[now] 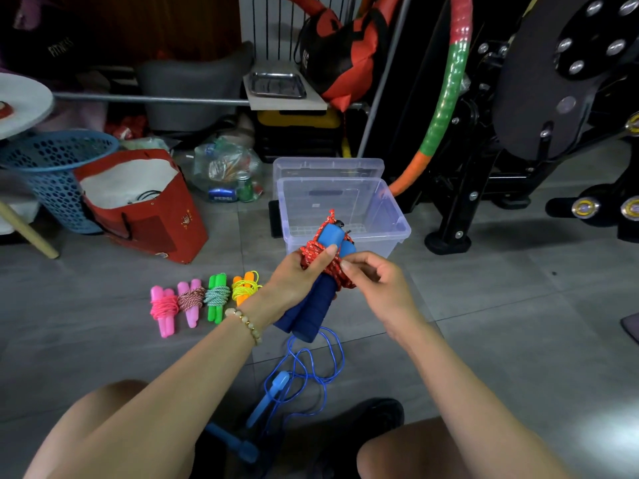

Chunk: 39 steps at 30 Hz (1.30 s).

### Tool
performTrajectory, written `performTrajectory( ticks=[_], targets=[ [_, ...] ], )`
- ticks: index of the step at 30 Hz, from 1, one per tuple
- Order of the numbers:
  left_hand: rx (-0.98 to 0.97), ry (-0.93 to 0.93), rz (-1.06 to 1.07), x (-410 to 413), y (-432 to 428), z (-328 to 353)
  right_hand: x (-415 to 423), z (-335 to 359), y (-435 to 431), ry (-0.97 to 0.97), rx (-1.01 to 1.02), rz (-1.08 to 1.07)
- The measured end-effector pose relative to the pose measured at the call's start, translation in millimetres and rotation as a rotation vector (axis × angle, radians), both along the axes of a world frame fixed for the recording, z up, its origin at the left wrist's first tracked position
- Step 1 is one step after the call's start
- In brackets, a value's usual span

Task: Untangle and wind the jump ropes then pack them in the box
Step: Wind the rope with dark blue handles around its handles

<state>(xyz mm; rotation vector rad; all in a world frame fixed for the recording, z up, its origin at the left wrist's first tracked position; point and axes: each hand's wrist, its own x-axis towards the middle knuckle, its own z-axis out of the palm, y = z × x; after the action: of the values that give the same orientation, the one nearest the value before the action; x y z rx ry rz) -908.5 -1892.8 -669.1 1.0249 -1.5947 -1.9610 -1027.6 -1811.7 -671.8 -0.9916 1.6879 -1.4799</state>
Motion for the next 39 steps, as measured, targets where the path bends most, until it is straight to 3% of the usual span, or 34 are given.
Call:
performTrajectory(
  ticks=[5,12,17,22,28,32,37,39],
  targets=[
    [-0.026,-0.002,-0.003,-1.3,3.1,-1.8,7.6,-6.0,1.3,0.298,-0.047,-0.046],
    [-0.011,0.007,-0.011,-1.1,3.2,-1.1,6.8,-6.8,-0.4,-0.002,0.050,-0.123],
    [0.039,-0.017,-0.027,-2.5,4.6,-2.7,6.5,-11.3,-0.6,0.094,0.084,-0.113],
    [0.113,0.008,-0.003,-5.4,6.3,0.6,6.3,-11.8,-2.1,0.381,-0.015,-0.102],
    [0.197,0.020,-0.007,-3.4,2.3,0.2,1.2,5.0,-1.5,0.209,-0.158,-0.069],
    [0.203,0.020,-0.014,-0.3,0.7,-1.4,2.1,3.1,-0.2,0.320,-0.182,-0.015],
    [0.257,0.013,0.009,3.8,-0.3,0.0,-1.5,-3.6,1.8,0.644,-0.182,0.041],
    [0.255,0.026,0.021,3.8,-0.8,-0.2,-0.9,-5.0,1.7,0.690,-0.164,0.050]
  ],
)
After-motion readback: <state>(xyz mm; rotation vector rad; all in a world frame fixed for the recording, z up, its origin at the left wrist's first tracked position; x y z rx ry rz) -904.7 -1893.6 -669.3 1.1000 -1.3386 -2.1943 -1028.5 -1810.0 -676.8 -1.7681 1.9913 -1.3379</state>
